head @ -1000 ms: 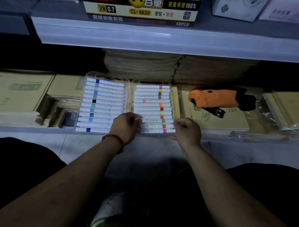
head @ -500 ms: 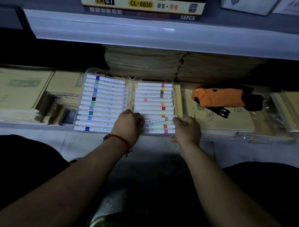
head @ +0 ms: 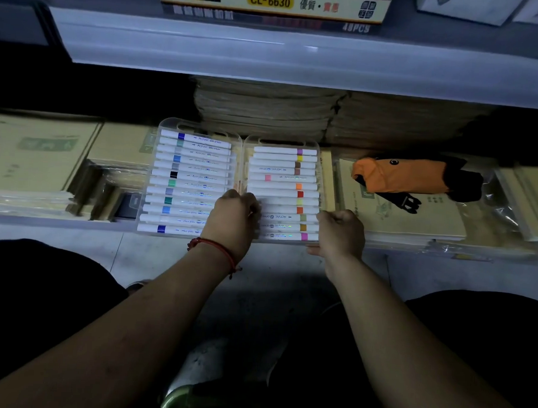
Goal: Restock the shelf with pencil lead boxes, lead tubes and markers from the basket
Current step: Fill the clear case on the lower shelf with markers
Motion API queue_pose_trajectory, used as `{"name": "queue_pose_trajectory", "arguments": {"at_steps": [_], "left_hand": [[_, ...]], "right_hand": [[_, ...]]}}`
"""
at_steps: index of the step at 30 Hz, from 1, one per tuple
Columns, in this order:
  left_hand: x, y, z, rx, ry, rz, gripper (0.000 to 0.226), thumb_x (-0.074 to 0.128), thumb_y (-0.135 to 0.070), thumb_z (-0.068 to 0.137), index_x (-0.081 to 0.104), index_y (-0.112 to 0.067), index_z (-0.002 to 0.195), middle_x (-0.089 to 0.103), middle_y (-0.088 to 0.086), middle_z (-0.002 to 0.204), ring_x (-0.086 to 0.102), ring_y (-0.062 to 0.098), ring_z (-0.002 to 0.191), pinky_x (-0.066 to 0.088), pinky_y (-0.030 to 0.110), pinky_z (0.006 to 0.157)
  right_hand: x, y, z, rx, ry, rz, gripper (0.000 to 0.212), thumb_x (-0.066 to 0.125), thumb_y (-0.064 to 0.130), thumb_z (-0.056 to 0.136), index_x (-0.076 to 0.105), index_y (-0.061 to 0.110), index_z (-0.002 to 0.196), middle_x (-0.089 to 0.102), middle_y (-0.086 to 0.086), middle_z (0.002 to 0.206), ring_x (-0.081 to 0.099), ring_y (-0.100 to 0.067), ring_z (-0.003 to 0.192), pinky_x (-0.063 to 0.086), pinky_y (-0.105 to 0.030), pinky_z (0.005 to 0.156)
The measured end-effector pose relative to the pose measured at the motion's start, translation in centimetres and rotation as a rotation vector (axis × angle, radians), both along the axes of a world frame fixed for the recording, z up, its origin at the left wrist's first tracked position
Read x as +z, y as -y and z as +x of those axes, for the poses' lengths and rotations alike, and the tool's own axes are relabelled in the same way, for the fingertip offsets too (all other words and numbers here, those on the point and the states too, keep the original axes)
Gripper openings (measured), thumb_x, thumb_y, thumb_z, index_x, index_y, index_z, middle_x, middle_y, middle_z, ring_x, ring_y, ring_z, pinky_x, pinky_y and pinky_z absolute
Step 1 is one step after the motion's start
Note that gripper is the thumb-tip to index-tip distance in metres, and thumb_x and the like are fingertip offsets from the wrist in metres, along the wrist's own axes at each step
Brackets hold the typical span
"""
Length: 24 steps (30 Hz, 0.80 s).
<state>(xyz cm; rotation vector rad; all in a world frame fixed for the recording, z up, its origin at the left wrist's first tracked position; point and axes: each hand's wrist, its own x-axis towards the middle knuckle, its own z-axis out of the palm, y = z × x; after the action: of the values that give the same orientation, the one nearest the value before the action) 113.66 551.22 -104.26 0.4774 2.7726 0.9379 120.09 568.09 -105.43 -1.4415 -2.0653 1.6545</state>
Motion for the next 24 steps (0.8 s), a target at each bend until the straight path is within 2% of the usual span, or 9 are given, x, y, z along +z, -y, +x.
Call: {"name": "queue_pose_trajectory", "arguments": {"at_steps": [2,4,5,7,11,16,20,24], "left_hand": [[0.0,0.0,0.0,0.012,-0.009,0.001,0.01,0.063,-0.005,0.094,0.072,-0.006,0.095,0.055,0.01,0.1,0.05,0.004,0.063,0.04,0.004,0.057],[-0.2,0.0,0.0,0.009,-0.035,-0.022,0.012,0.063,-0.008,0.094,0.074,-0.005,0.097,0.056,0.012,0.099,0.06,0.021,0.073,0.051,0.021,0.066],[-0.2,-0.1,0.1,0.001,-0.042,-0.047,0.014,0.062,-0.009,0.095,0.075,-0.005,0.096,0.055,0.013,0.098,0.061,0.029,0.079,0.049,0.028,0.068],[-0.4,-0.2,0.5,-0.033,-0.052,-0.118,0.018,0.058,-0.009,0.095,0.075,-0.004,0.095,0.05,0.013,0.098,0.061,0.035,0.082,0.043,0.029,0.069],[-0.4,-0.2,1.3,-0.091,-0.053,-0.137,0.022,0.054,-0.014,0.098,0.074,-0.004,0.099,0.048,0.016,0.109,0.059,0.036,0.081,0.053,0.04,0.082],[0.1,-0.3,1.7,0.028,-0.02,-0.081,0.023,0.059,-0.012,0.095,0.066,-0.004,0.115,0.052,0.017,0.117,0.06,0.035,0.093,0.045,0.026,0.079],[0.3,-0.6,2.0,0.063,-0.006,-0.067,0.036,0.057,-0.007,0.094,0.058,-0.01,0.129,0.051,0.016,0.127,0.06,0.034,0.102,0.045,0.027,0.083],[-0.2,-0.6,1.7,-0.021,-0.078,-0.151,0.035,0.056,-0.002,0.091,0.062,-0.009,0.125,0.065,0.014,0.115,0.062,0.033,0.103,0.054,0.038,0.085]], "right_hand": [[-0.1,0.0,0.0,0.005,-0.005,0.008,0.006,0.061,0.024,0.095,0.06,0.018,0.095,0.07,-0.003,0.099,0.071,-0.023,0.078,0.064,-0.042,0.061],[-0.2,0.0,-0.1,0.007,-0.01,0.014,0.006,0.063,0.023,0.095,0.059,0.018,0.094,0.07,-0.003,0.1,0.07,-0.021,0.076,0.064,-0.043,0.062],[-0.2,0.0,-0.1,0.006,-0.012,0.013,0.007,0.064,0.022,0.095,0.059,0.018,0.093,0.069,-0.003,0.1,0.07,-0.02,0.074,0.064,-0.043,0.062],[-0.3,-0.1,0.0,0.008,-0.012,0.012,0.01,0.065,0.022,0.096,0.058,0.018,0.091,0.07,-0.004,0.102,0.07,-0.019,0.071,0.064,-0.043,0.061],[-0.4,-0.1,0.1,0.02,-0.009,0.034,0.011,0.066,0.02,0.096,0.057,0.018,0.09,0.069,-0.006,0.105,0.07,-0.021,0.075,0.063,-0.042,0.059],[-0.3,0.0,0.2,0.021,-0.017,0.05,0.01,0.066,0.021,0.096,0.058,0.017,0.092,0.07,-0.007,0.107,0.072,-0.025,0.08,0.064,-0.041,0.059],[-0.3,0.1,0.2,0.036,-0.008,0.054,0.009,0.066,0.022,0.097,0.059,0.016,0.098,0.069,-0.006,0.111,0.073,-0.025,0.081,0.064,-0.039,0.059],[-0.2,0.0,0.3,0.047,-0.002,0.041,0.01,0.065,0.022,0.097,0.059,0.015,0.101,0.069,-0.005,0.11,0.073,-0.025,0.077,0.064,-0.037,0.06]]}}
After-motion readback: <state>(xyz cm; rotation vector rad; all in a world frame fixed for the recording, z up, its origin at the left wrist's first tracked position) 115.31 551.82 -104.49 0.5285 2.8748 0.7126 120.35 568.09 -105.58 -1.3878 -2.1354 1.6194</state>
